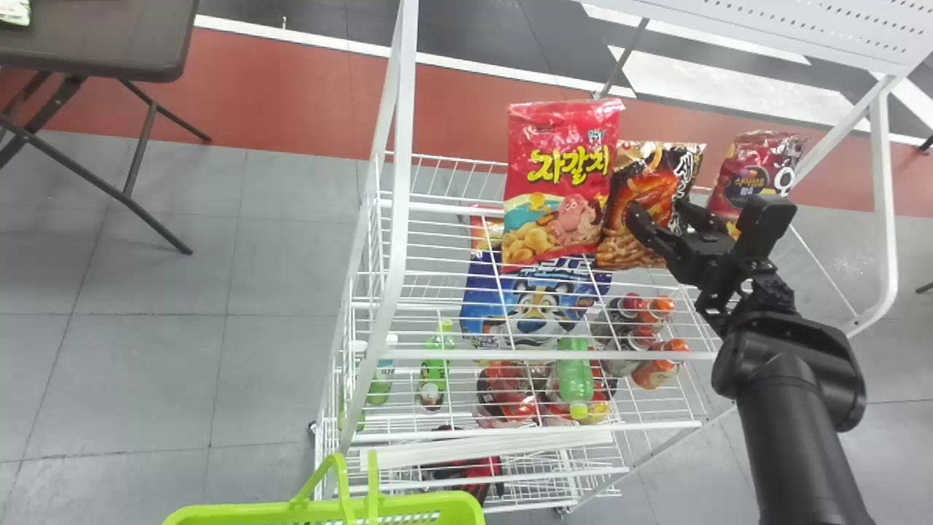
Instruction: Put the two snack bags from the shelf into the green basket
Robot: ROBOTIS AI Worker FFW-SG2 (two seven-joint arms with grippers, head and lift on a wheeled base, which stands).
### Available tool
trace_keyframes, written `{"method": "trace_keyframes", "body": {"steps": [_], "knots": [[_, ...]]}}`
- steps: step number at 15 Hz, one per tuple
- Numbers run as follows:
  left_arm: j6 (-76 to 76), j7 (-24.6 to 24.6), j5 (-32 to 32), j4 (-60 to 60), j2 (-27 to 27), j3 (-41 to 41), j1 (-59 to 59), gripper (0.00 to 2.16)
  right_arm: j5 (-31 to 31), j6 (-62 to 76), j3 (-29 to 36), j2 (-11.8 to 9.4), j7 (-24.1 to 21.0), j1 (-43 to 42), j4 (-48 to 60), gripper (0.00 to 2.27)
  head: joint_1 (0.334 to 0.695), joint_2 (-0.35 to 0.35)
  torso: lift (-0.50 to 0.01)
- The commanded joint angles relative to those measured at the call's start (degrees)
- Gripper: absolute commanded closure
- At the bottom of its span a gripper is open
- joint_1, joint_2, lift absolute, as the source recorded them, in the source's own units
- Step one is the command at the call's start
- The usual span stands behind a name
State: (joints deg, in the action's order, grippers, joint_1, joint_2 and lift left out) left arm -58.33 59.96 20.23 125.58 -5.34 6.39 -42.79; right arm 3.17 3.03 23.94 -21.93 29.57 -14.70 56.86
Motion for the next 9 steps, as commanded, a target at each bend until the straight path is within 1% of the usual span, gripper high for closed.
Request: {"method": "trace_keyframes", "body": {"steps": [1, 2, 3, 7, 9], "knots": [[0.0, 0.0, 0.3, -0.2, 0.1, -0.3, 0.1, 2.08, 0.0, 1.0, -0.8, 0.3, -1.3, 0.2, 0.1, 2.11, 0.695, -0.350, -0.009], [0.0, 0.0, 0.3, -0.2, 0.1, -0.4, 0.1, 2.08, 0.2, 1.8, -0.8, 0.4, -1.4, 0.6, 0.2, 2.22, 0.695, -0.350, -0.009], [0.0, -0.1, 0.3, -0.2, 0.1, -0.4, 0.1, 2.08, 0.3, 2.6, -0.7, 0.5, -1.6, 1.1, 0.4, 2.24, 0.695, -0.350, -0.009], [0.0, -0.2, 0.3, -0.1, 0.1, -0.3, 0.1, 2.08, 1.8, 4.0, 0.1, 0.8, -1.8, 4.3, 2.9, 2.24, 0.695, -0.350, -0.009], [0.0, -0.1, 0.3, 0.0, 0.1, -0.1, 0.0, 2.08, 2.1, 4.0, 1.5, 1.4, -1.8, 6.4, 5.4, 2.24, 0.695, -0.350, -0.009]]}}
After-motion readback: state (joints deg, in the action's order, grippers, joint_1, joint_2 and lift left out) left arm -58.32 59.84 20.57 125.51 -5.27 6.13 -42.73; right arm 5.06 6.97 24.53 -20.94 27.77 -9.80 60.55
